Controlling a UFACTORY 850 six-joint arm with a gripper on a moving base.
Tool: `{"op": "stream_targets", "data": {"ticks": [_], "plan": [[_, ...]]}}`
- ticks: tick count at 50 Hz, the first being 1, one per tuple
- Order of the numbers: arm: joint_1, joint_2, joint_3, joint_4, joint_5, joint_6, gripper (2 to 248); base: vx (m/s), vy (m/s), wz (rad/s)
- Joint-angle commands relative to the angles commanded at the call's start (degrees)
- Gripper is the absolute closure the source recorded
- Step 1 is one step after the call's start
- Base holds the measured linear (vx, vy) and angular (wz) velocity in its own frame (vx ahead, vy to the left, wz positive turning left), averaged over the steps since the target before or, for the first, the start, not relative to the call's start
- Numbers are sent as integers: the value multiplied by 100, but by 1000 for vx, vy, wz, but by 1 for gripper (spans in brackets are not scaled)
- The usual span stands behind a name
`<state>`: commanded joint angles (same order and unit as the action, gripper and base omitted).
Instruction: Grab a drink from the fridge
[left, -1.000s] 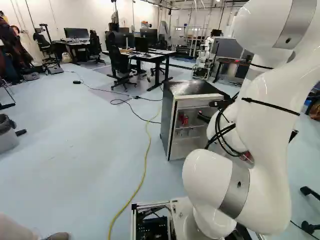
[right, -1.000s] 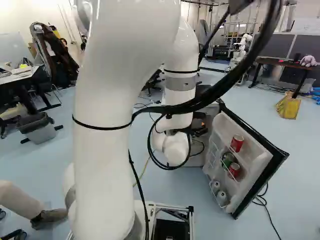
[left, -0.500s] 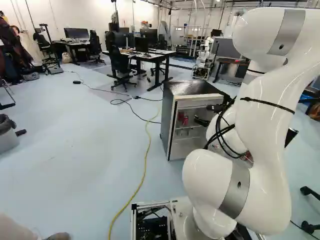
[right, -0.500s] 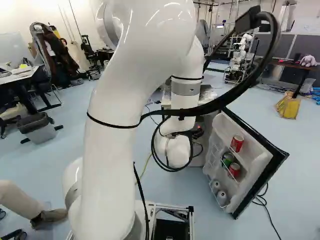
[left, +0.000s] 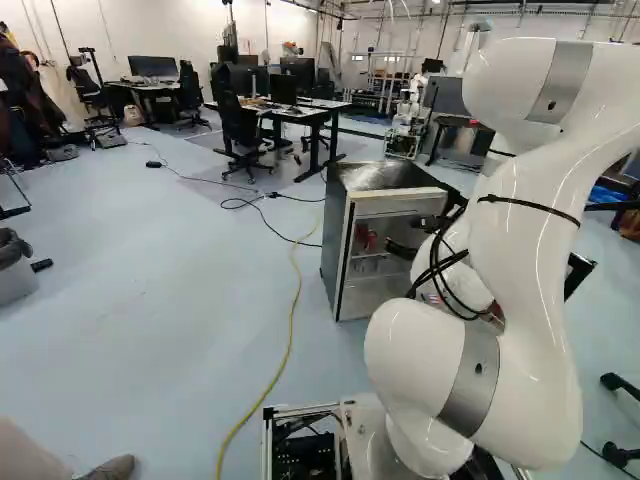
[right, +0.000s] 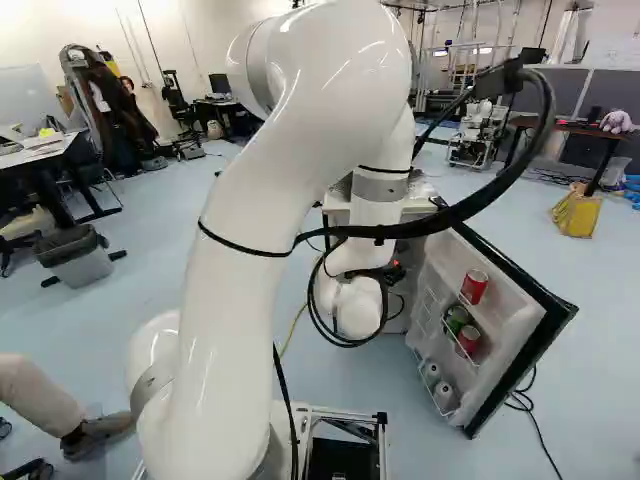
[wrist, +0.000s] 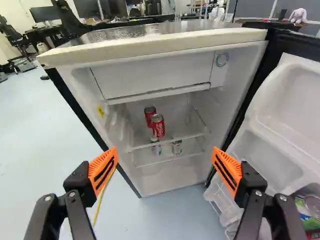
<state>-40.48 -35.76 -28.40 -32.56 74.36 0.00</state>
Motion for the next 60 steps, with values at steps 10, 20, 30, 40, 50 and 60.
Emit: {"op": "stream_targets", "data": {"ticks": [10,20,30,40,50,60], "plan": [[28,-240,-147,0,0,0,3,0,0,0],[52,-476,-292,0,0,0,3,0,0,0],[79,-714,-447,-4,0,0,3,0,0,0],[107,-952,-611,-96,0,0,3,0,0,0],[138,-1192,-784,-221,0,0,3,0,0,0],[164,-1428,-956,-339,35,0,3,0,0,0]]}}
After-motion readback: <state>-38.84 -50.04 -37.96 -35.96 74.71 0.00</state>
